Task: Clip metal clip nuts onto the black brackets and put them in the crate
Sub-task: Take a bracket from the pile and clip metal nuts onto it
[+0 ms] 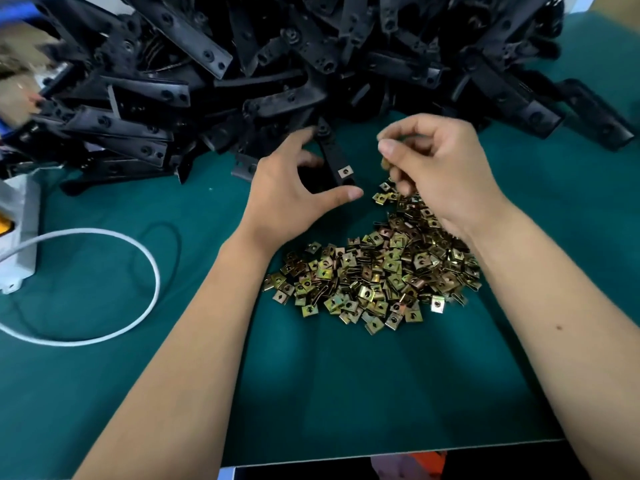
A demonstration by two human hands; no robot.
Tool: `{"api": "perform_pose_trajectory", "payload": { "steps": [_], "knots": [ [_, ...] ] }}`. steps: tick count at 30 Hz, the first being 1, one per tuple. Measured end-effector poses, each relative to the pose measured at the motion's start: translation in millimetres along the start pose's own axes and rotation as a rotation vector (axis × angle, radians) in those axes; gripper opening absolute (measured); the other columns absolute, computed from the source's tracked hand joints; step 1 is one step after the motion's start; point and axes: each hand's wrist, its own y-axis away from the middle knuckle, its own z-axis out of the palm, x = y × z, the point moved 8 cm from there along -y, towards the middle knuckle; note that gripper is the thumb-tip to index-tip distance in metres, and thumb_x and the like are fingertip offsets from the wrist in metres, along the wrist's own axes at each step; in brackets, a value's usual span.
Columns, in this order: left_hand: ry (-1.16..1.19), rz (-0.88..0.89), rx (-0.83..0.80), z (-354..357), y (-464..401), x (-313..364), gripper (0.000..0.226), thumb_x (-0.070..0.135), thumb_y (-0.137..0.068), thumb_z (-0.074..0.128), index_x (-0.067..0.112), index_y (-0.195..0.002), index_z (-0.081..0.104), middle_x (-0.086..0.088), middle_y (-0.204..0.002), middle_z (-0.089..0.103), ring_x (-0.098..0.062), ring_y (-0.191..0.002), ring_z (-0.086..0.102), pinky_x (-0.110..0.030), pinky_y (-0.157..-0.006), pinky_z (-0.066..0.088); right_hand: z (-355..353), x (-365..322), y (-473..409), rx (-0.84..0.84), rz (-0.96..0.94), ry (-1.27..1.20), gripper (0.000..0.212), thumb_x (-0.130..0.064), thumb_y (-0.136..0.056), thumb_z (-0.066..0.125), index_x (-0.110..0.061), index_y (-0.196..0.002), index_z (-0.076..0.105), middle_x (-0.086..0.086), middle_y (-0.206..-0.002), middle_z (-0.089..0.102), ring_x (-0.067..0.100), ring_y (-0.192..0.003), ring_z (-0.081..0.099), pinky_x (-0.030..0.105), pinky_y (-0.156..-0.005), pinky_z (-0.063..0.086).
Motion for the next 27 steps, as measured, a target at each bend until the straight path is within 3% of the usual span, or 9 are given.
{"api": "perform_pose_trajectory", "payload": {
  "steps": [3,5,7,9,15,22,27],
  "knots": [
    [-0.001,0.074,-0.016,4.1,2.5,8.6,0.118,0.064,-0.064,0.086,0.017,-0.159,0.034,0.027,-0.096,0.061,0.031,-0.098,0.048,0.009,-0.087,0.025,1.6,8.0,0.8,0.058,0.036,-0.135,0.013,-0.001,-0.098,0.066,-0.006,-0.104,0.077,0.007,-0.083,0.074,0.017,-0.073,0.073,0.024,-0.066,0.059],
    [-0.015,0.113,-0.032,5.4,3.7,14.0,0.120,0.069,-0.063,0.084,0.018,-0.160,0.034,0.021,-0.100,0.064,0.022,-0.103,0.054,0.008,-0.091,0.024,3.7,12.4,2.2,0.081,0.063,-0.173,0.013,0.001,-0.096,0.068,-0.006,-0.102,0.077,0.007,-0.084,0.077,0.019,-0.075,0.075,0.025,-0.066,0.060],
    [-0.024,0.142,-0.061,8.0,4.7,18.3,0.121,0.070,-0.062,0.084,0.022,-0.160,0.033,0.013,-0.106,0.067,0.005,-0.108,0.061,0.001,-0.096,0.032,3.6,14.4,2.8,0.111,0.075,-0.167,0.011,-0.003,-0.094,0.071,-0.009,-0.100,0.078,0.007,-0.085,0.079,0.018,-0.072,0.074,0.024,-0.060,0.057],
    [-0.028,0.174,-0.072,10.5,5.7,22.6,0.121,0.069,-0.061,0.085,0.023,-0.160,0.033,0.010,-0.108,0.068,-0.001,-0.110,0.062,-0.005,-0.099,0.037,3.0,15.0,2.8,0.142,0.070,-0.147,0.009,-0.008,-0.092,0.074,-0.013,-0.097,0.079,0.004,-0.085,0.079,0.015,-0.067,0.072,0.023,-0.055,0.053],
    [-0.047,0.230,-0.084,13.6,7.7,30.9,0.120,0.066,-0.062,0.086,0.023,-0.161,0.032,0.004,-0.108,0.069,-0.007,-0.109,0.064,-0.032,-0.106,0.047,4.1,17.3,2.2,0.181,0.075,-0.138,0.008,-0.011,-0.087,0.079,-0.019,-0.090,0.081,0.002,-0.083,0.079,0.009,-0.062,0.067,0.021,-0.053,0.050],
    [-0.070,0.221,-0.092,13.8,8.6,32.9,0.119,0.059,-0.065,0.089,0.021,-0.161,0.030,0.003,-0.106,0.067,-0.012,-0.106,0.063,-0.037,-0.105,0.048,7.2,16.9,-0.2,0.134,0.095,-0.148,0.008,-0.005,-0.086,0.078,-0.012,-0.088,0.081,0.003,-0.075,0.076,0.010,-0.063,0.064,0.022,-0.055,0.048],
    [-0.075,0.265,-0.094,15.6,11.1,41.7,0.117,0.051,-0.067,0.091,0.013,-0.160,0.031,0.005,-0.102,0.066,-0.015,-0.106,0.063,-0.049,-0.113,0.042,9.0,18.1,2.5,0.145,0.155,-0.210,0.009,-0.008,-0.088,0.078,-0.016,-0.091,0.082,0.003,-0.087,0.079,0.013,-0.081,0.072,0.024,-0.065,0.052]
  ]
}}
